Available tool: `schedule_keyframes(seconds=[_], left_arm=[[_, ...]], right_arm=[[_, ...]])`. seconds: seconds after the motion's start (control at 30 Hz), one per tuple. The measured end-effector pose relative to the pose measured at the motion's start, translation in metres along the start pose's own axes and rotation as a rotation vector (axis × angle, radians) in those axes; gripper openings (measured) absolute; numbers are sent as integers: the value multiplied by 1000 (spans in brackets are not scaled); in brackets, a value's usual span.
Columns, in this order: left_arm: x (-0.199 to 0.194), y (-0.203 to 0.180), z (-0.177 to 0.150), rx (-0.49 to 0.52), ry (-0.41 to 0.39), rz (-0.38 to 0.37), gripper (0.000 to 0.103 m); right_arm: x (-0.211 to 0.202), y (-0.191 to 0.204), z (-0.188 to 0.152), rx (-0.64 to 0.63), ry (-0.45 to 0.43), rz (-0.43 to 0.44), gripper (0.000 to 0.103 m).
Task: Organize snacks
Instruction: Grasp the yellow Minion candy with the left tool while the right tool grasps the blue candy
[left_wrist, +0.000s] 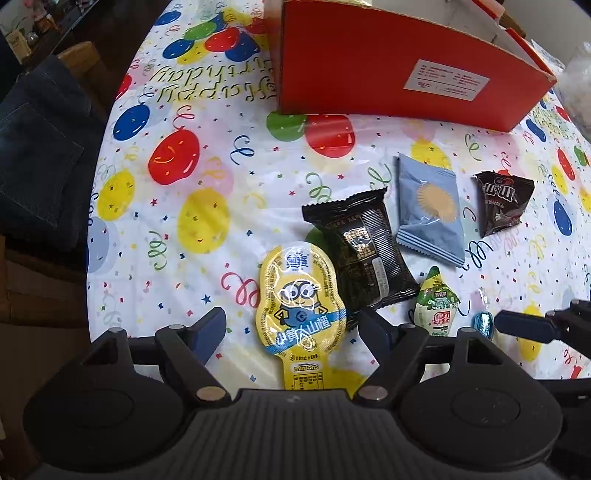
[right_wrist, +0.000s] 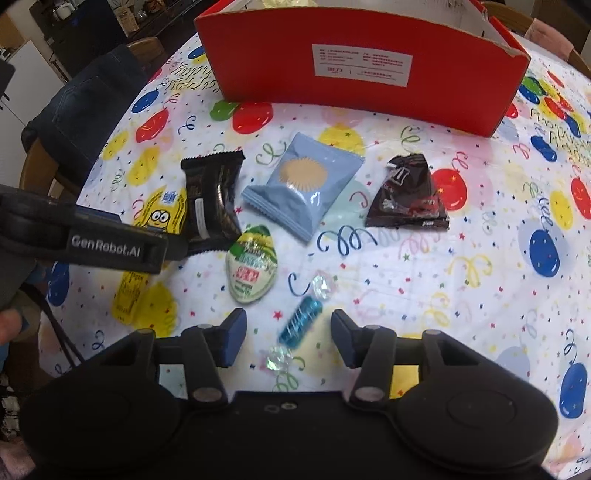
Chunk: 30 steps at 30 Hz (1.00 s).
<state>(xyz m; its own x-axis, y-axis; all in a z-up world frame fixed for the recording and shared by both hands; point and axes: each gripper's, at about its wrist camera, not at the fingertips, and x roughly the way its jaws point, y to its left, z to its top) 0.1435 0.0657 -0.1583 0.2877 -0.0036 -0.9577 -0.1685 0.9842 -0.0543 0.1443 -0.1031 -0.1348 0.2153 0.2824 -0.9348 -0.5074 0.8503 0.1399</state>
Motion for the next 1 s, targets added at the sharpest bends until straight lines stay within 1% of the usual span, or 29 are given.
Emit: schedule_keyframes(seconds=[0.03, 0.13, 0.3, 0.4, 0.43, 0.47, 0.53, 0.8, 1.0], left_arm=[[0, -1, 0, 4, 0, 0, 78], [2, -2, 1, 4, 10, -5, 70], [1, -2, 0, 4, 8, -5, 66], [0, 2, 1, -9, 6, -8, 58], [-1, 3, 1, -13, 5, -8, 54], [-2, 4, 1, -16, 4, -8, 52], [-2, 6, 0, -26, 1, -16, 52], [-6, 19, -5, -77, -7, -41, 52], [-16, 30, -7, -131, -16, -79, 52]], right_arm=[[1, 1, 0, -7, 1, -3, 48], [4, 4, 0, -33, -1, -9, 45], [3, 3, 0, -65, -11, -18, 36], [3, 3, -1, -84, -17, -29, 26], [2, 3, -1, -89, -20, -32, 21], [2, 1, -1, -90, -22, -30, 16], [1, -2, -1, -77, -23, -13, 11], [-4, -15, -2, -34, -33, 8, 11], [-20, -21, 1, -12, -70, 26, 11]])
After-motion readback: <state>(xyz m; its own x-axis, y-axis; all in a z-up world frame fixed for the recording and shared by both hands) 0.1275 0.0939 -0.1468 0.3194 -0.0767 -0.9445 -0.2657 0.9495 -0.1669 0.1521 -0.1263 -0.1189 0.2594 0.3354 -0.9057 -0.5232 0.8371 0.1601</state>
